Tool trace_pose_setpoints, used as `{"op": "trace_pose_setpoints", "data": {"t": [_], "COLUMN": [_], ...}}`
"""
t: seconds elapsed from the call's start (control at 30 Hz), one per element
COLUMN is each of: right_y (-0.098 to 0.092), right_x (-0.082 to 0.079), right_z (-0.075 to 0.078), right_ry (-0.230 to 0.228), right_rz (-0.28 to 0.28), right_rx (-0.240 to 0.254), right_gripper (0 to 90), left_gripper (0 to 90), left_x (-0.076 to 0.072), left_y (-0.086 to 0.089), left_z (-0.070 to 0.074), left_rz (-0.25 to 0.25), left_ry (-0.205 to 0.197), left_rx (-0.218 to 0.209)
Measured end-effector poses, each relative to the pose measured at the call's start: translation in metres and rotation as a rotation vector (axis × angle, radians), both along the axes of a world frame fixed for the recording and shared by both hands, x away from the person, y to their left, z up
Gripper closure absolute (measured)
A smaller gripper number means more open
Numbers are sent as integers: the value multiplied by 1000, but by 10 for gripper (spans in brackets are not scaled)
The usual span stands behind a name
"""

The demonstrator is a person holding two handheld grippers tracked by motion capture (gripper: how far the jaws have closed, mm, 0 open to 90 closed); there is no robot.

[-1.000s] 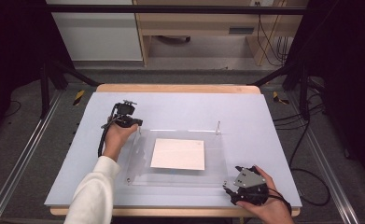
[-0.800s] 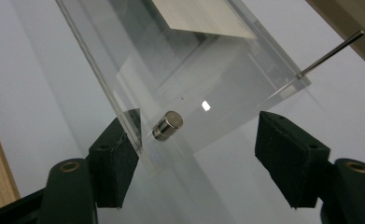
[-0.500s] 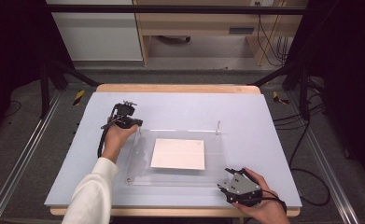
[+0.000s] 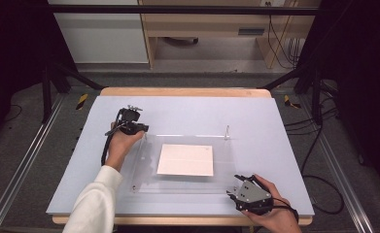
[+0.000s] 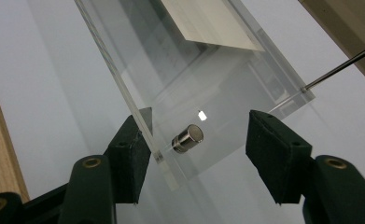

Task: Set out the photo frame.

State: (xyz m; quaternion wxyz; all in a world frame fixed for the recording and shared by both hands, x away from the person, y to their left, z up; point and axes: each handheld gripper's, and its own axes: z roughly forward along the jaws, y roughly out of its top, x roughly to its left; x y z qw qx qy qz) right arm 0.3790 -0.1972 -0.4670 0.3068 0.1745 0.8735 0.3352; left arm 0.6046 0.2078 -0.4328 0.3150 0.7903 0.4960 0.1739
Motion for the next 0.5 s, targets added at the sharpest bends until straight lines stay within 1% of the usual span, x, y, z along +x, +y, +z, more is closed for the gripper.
{"op": "trace_pose_setpoints", "data": {"t": [0.03, 0.07, 0.1, 0.17, 0.2, 0.27, 0.33, 0.4, 0.43, 0.47, 0.5], "right_y": [0, 0, 0, 0, -1, 0, 0, 0, 0, 0, 0], "right_x": [0, 0, 0, 0, 0, 0, -1, -1, -1, -1, -1], "right_z": [0, 0, 1, 1, 1, 1, 2, 2, 2, 3, 3], "right_ry": [-1, -1, -1, 1, -1, -2, 0, -3, -3, -3, -4], "right_rz": [-1, -2, -3, -5, -4, -7, -12, -16, -15, -16, -15], "right_rx": [0, 0, 2, 9, 9, 9, 11, 11, 13, 16, 16], "right_gripper": [411, 411, 412, 413, 414, 416, 418, 421, 422, 422, 422], "left_gripper": [669, 614, 569, 508, 494, 460, 429, 411, 400, 386, 376], "left_x": [-2, -5, -8, -15, -21, -31, -44, -55, -62, -68, -72], "left_y": [2, 2, 3, 6, 7, 9, 11, 13, 14, 15, 15], "left_z": [1, 2, 4, 7, 9, 11, 12, 13, 13, 13, 13], "left_rz": [3, 11, 4, -10, -12, -29, -58, -81, -93, -104, -112], "left_ry": [-19, -47, -67, -103, -131, -158, -173, -194, -205, -215, -222], "left_rx": [5, 6, 14, 16, 4, -2, -9, 13, 8, -4, -5]}}
